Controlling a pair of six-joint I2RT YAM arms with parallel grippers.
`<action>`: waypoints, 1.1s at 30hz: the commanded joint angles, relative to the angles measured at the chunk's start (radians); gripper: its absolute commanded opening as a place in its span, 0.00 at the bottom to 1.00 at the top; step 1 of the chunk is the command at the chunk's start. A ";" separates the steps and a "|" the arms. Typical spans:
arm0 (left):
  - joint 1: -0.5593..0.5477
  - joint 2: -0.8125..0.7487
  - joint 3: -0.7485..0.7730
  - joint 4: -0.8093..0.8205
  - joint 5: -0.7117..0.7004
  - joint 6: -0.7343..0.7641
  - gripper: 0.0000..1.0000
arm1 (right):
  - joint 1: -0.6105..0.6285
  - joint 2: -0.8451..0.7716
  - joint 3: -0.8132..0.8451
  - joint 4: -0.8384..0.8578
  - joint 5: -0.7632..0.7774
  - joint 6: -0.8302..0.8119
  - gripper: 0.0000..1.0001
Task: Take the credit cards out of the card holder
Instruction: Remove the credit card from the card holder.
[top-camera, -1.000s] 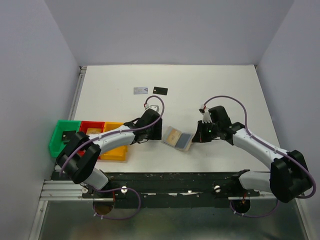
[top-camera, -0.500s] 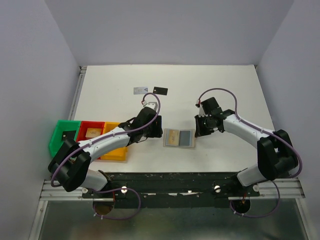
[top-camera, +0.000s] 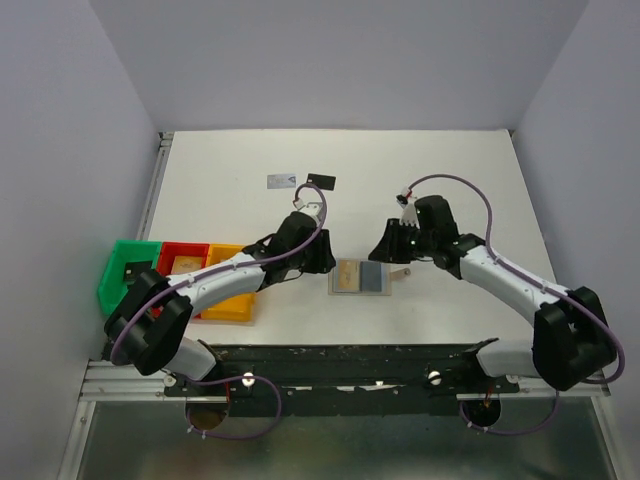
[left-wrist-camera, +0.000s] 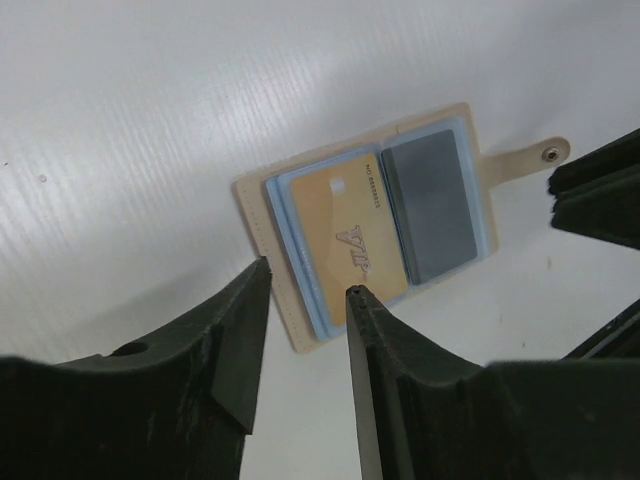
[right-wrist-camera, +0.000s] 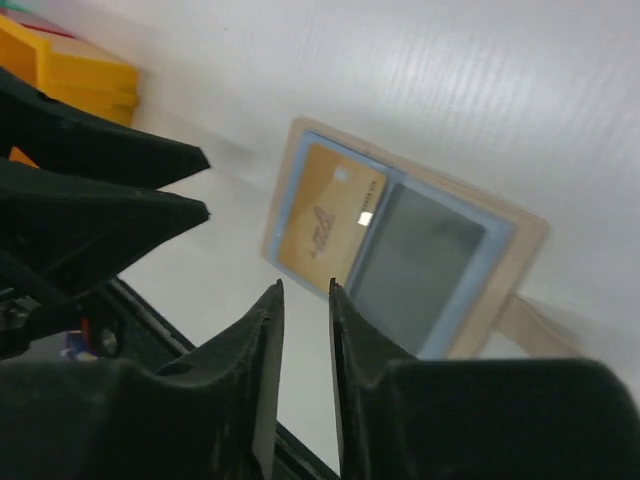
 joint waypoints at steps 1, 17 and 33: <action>0.002 0.085 0.026 0.129 0.106 -0.003 0.42 | 0.008 0.109 -0.131 0.372 -0.247 0.234 0.29; 0.002 0.248 0.083 0.143 0.121 -0.001 0.22 | 0.009 0.313 -0.147 0.446 -0.216 0.238 0.27; 0.002 0.283 0.083 0.086 0.051 -0.016 0.17 | 0.009 0.384 -0.122 0.427 -0.208 0.216 0.26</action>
